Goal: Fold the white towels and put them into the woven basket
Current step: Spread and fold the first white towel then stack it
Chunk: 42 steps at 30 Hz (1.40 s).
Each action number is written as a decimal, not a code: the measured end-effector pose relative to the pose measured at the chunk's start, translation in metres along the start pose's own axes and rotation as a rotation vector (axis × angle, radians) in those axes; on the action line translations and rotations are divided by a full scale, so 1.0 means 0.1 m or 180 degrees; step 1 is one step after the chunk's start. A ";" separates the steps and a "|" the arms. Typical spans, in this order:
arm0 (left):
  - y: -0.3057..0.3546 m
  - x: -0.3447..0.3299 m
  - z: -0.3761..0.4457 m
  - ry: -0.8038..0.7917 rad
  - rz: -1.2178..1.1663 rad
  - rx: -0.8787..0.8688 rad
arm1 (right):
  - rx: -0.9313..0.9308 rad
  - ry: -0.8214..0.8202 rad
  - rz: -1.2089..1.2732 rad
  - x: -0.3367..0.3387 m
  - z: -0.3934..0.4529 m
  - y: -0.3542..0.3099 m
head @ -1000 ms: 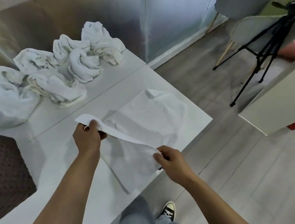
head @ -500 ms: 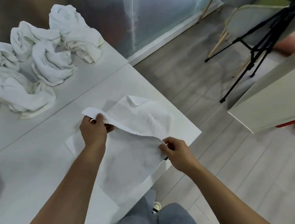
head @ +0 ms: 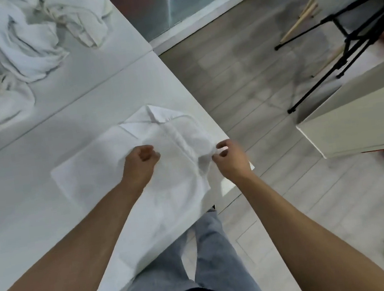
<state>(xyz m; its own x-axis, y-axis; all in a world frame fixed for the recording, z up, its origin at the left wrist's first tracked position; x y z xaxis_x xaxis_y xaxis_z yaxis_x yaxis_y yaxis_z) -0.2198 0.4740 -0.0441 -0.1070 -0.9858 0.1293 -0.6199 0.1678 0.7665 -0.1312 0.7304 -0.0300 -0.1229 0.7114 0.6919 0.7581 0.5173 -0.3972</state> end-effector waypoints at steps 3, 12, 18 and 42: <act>-0.13 -0.17 -0.19 -0.0517 0.1160 -0.0364 | 0.0050 0.0017 0.0072 0.10 0.31 -0.07; -0.41 -0.35 -0.34 -0.0733 0.2305 -0.0499 | 0.1415 -0.0518 -0.1152 0.02 0.31 -0.20; -0.39 -0.34 -0.35 -0.0670 0.2354 -0.0512 | 0.2268 -0.0638 -0.1269 0.12 0.15 -0.13; 0.11 -0.23 0.01 -0.0038 0.1972 -0.0864 | 0.0960 -0.0251 -0.1347 -0.10 0.13 -0.28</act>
<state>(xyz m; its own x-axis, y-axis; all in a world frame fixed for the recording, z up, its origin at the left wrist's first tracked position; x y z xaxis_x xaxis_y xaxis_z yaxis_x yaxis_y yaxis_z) -0.2248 0.4987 -0.0397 -0.3892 -0.7075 0.5899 -0.2242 0.6939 0.6842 -0.1592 0.7150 -0.0338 -0.4351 0.4383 0.7865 0.4150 0.8728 -0.2569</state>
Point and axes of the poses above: each hand's wrist, its own z-axis towards the middle knuckle, its own x-axis out of the back of the hand, y = z × x, the point moved 6 cm from there along z, towards the middle knuckle, and after that the axes turned 13 degrees about -z, right-handed, at the moved point
